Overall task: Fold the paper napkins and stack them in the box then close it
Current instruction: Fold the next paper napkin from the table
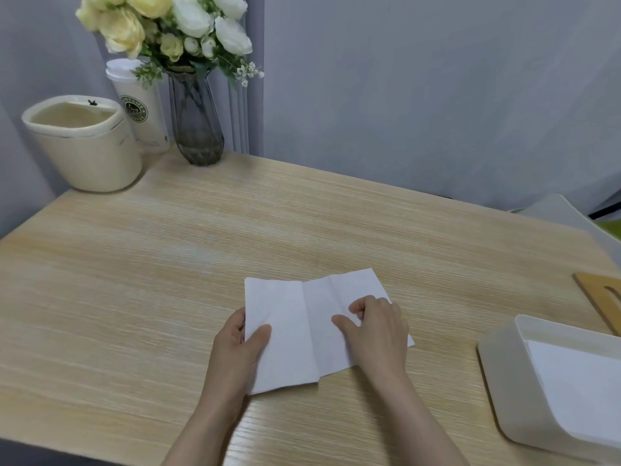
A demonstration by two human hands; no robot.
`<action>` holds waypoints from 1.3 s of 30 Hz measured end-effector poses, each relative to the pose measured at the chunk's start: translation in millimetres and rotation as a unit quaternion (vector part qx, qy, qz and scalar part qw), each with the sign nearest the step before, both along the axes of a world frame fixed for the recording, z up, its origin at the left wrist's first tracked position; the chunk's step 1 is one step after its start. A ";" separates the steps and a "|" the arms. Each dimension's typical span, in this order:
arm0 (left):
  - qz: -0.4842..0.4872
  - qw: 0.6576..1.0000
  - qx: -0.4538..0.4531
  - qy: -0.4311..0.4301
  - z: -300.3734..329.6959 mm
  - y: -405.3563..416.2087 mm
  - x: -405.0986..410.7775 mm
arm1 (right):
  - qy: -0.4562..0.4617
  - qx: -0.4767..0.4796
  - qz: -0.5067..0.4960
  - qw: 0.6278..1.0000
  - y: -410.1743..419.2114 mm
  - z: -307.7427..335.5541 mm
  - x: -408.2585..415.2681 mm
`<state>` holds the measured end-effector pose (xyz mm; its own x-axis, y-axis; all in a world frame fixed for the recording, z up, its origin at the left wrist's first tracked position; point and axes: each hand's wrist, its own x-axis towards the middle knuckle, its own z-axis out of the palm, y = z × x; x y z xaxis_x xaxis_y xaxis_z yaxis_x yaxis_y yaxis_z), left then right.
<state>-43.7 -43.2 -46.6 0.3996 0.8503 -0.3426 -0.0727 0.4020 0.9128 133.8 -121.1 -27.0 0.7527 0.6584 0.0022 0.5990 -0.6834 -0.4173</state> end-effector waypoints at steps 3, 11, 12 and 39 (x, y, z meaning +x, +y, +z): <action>-0.001 1.000 -0.003 -0.003 -1.9 0.4 -0.1 | 0.020 0.011 -0.002 1.000 1.8 -0.6 -1.1; -0.001 1.000 0.007 0.006 -0.8 -0.1 -0.5 | 0.090 0.035 -0.005 0.995 3.6 3.3 5.3; -0.002 1.000 0.007 0.009 -0.7 0.0 -0.6 | 0.097 0.036 -0.006 0.995 3.9 4.5 6.4; -0.008 1.000 0.009 -0.005 4.8 -2.0 0.2 | 0.220 0.155 -0.043 0.962 -9.0 15.2 9.0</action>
